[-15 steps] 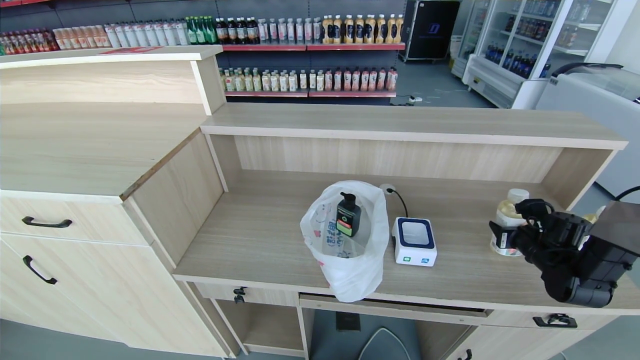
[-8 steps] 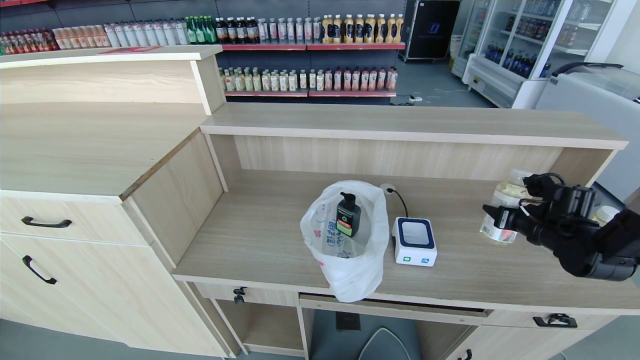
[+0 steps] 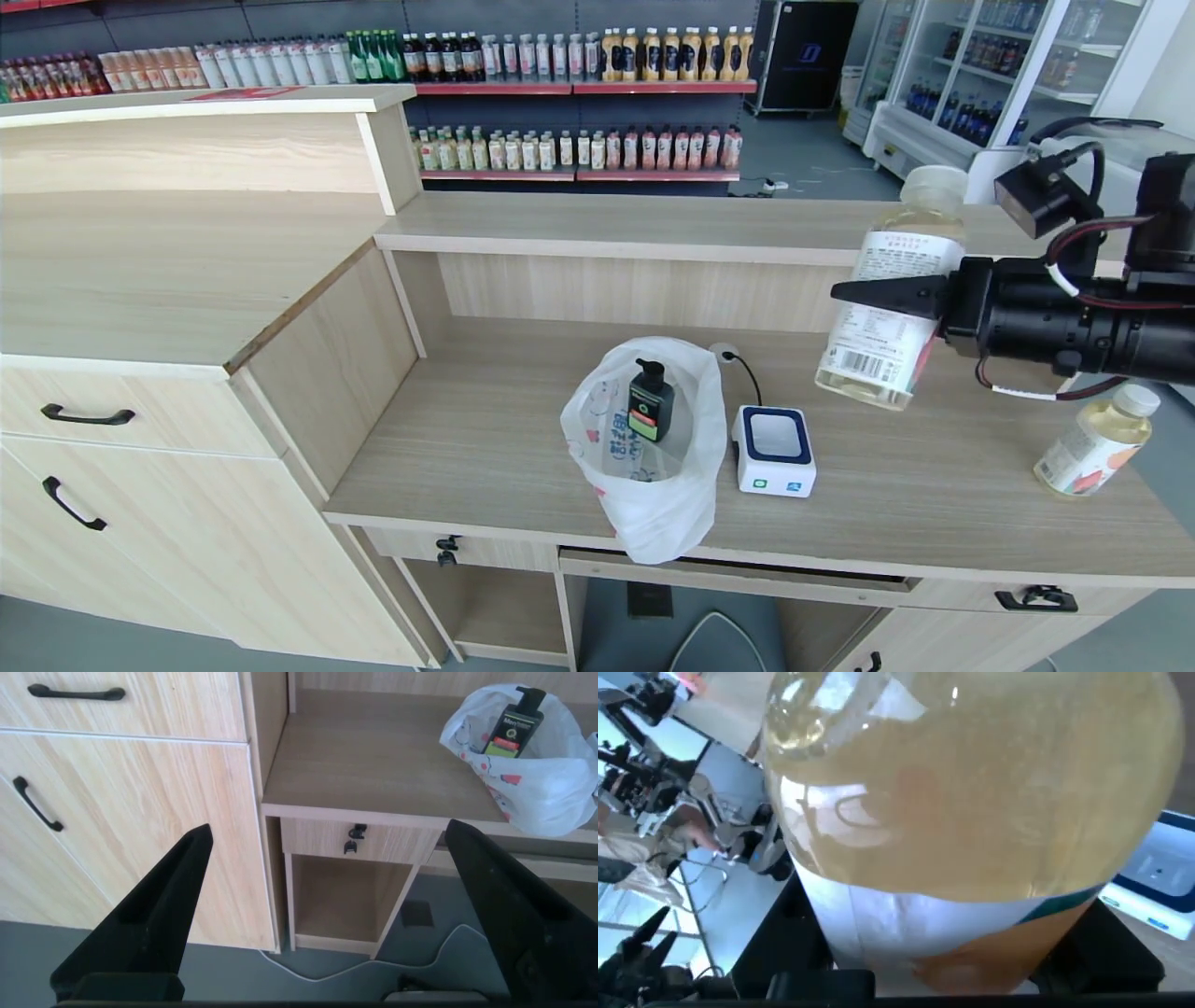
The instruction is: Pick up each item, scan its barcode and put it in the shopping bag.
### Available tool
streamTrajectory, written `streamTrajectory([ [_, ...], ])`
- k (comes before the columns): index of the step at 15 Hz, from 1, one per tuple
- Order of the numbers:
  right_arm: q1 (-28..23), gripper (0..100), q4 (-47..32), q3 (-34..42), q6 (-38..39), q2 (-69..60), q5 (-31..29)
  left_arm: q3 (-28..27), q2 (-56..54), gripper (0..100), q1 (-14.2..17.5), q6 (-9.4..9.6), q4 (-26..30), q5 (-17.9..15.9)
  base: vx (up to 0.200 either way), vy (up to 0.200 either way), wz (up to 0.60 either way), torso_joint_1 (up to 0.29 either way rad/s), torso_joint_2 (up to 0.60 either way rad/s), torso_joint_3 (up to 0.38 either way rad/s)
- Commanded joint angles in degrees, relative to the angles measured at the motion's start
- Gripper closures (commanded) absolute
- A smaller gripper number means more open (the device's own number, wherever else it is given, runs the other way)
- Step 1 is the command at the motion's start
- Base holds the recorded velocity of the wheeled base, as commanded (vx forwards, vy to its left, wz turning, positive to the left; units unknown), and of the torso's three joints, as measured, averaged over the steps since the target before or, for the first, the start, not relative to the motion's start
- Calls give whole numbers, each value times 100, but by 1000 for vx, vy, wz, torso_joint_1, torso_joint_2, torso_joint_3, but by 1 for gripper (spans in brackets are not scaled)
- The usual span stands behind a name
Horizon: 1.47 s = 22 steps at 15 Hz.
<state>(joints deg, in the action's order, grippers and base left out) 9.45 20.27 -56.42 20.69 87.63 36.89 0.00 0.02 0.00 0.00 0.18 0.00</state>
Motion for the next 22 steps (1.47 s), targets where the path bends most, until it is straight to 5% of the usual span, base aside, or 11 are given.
streamTrajectory([
  [1,927,100,-516,61,137,-1107,108,0,-2,0,0,0,-1,0,0,0,0,0,0,0],
  [7,1736,100,-788,412,-65,-1547,152,0,-2,0,0,0,-1,0,0,0,0,0,0,0],
  [11,1903,100,-1526,931,-917,-2048,240,0,-2,0,0,0,-1,0,0,0,0,0,0,0],
  [18,1894,100,-1887,825,-838,-2285,539,0,-2,0,0,0,-1,0,0,0,0,0,0,0],
  [22,1903,100,-1860,474,14,-2206,697,0,-2,0,0,0,-1,0,0,0,0,0,0,0],
])
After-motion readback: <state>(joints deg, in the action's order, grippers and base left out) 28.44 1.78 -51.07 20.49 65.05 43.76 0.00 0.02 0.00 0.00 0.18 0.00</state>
